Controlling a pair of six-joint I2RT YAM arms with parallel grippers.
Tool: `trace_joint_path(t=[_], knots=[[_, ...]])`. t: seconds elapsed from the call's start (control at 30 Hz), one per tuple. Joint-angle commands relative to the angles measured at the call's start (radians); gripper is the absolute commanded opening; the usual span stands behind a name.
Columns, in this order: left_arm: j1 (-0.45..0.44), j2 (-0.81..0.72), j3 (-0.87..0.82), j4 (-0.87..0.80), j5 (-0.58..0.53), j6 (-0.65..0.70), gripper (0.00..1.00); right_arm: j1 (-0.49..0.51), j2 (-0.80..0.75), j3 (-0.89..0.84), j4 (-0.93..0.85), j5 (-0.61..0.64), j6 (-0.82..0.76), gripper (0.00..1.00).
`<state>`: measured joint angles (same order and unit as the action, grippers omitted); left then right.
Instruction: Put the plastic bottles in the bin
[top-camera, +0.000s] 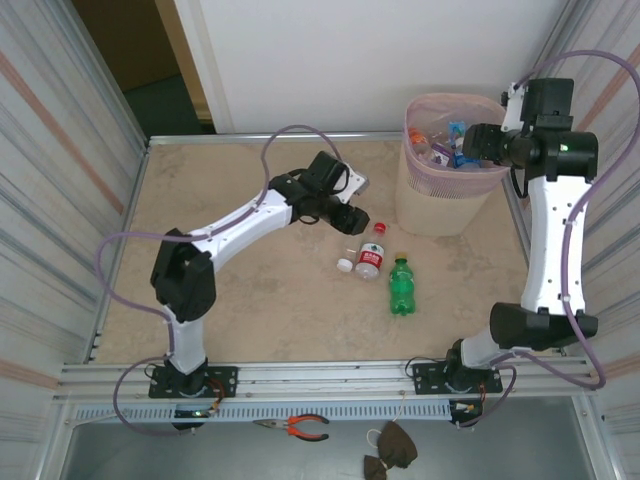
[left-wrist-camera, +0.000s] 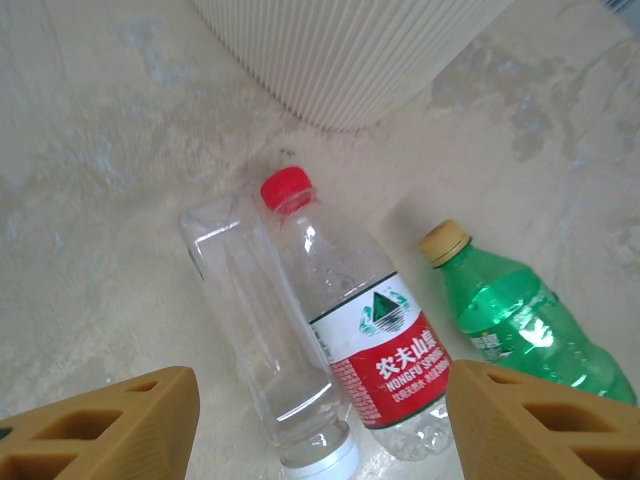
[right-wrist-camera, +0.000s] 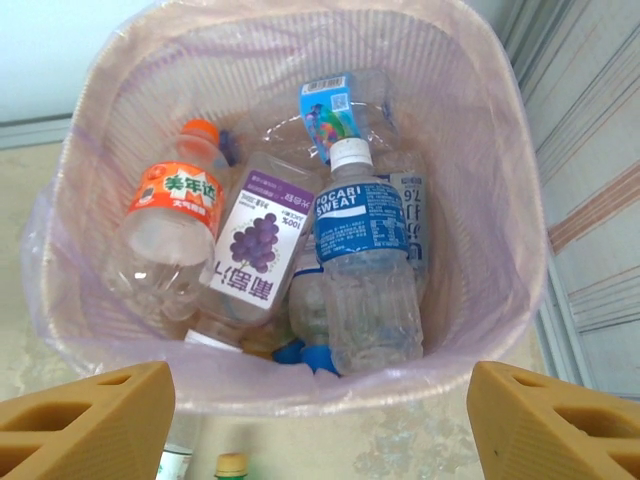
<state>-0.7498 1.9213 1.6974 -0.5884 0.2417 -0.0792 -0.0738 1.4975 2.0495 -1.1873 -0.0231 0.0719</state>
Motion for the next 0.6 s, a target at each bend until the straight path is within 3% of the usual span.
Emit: trace_joint_path(t=[0.0, 0.57], knots=[[0.006, 0.057, 0.075, -0.098, -0.012, -0.048, 0.66, -0.014, -0.049, -0.028, 0.027, -0.01, 0.02, 0.76], [-0.023, 0.221, 0.096, -0.122, -0.04, -0.125, 0.66, -0.03, -0.114, -0.078, 0.047, -0.041, 0.01, 0.75]])
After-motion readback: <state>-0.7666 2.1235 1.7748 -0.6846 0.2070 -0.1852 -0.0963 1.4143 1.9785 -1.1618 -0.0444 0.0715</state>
